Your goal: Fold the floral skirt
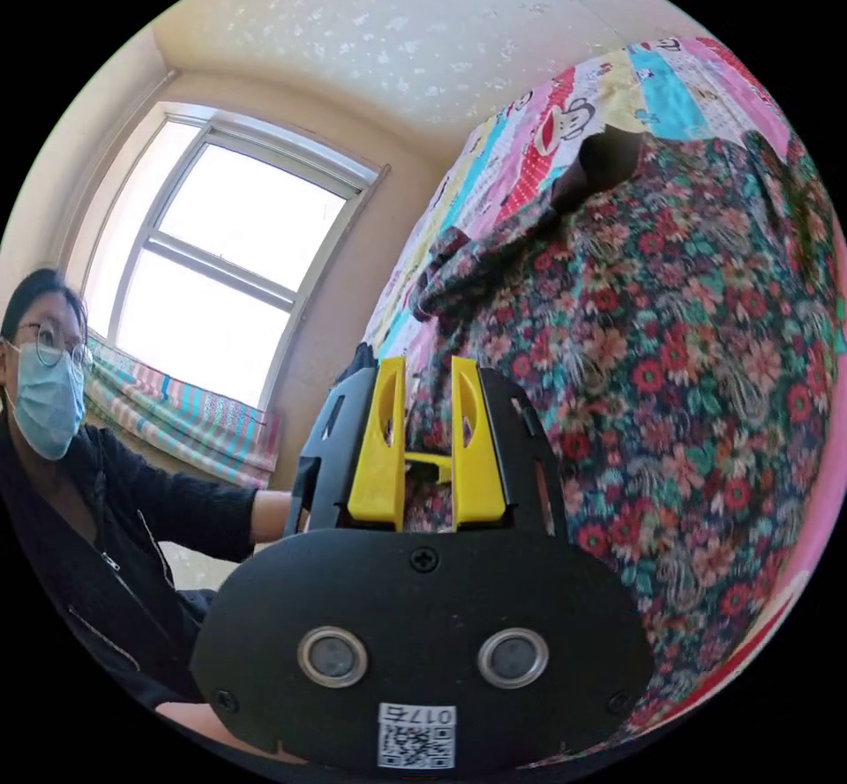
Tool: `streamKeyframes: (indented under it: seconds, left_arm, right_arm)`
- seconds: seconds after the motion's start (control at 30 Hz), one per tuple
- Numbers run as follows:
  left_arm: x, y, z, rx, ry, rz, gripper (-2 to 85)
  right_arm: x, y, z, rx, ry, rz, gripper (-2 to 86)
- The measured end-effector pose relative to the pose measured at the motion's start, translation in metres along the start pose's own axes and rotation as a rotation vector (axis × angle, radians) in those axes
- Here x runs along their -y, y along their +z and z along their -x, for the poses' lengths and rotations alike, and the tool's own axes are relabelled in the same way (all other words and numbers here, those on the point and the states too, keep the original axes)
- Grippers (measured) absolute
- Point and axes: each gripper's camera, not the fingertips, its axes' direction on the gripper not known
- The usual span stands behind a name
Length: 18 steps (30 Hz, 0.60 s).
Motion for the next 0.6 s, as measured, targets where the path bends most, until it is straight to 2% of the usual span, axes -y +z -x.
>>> streamKeyframes:
  seconds: [0.03,0.1,0.2,0.3,0.4,0.53,0.6]
  left_arm:
    - [-0.001,-0.004,0.009,-0.072,0.002,0.005,-0.6]
    - [-0.004,-0.004,0.004,-0.032,0.051,0.030,-0.6]
    - [-0.008,-0.009,0.013,-0.080,0.050,0.019,-0.6]
    - [-0.010,-0.011,0.018,-0.098,0.053,0.013,-0.6]
    - [-0.011,-0.012,0.023,-0.118,0.047,0.012,-0.6]
    - [-0.011,-0.012,0.026,-0.116,0.047,0.011,-0.6]
    - [-0.011,-0.011,0.027,-0.120,0.049,0.011,-0.7]
  right_arm:
    - [0.024,0.015,-0.004,-0.004,0.008,-0.005,8.7]
    - [0.056,0.042,-0.017,-0.052,0.077,0.008,9.4]
    - [0.098,0.080,-0.037,-0.011,0.114,-0.045,10.5]
    - [0.132,0.112,-0.051,-0.064,0.233,-0.042,10.8]
    - [0.173,0.134,-0.037,-0.083,0.160,-0.057,10.7]
    - [0.245,0.172,-0.025,-0.145,-0.023,0.036,10.0]
    - [0.266,0.187,-0.039,-0.122,0.006,0.084,10.1]
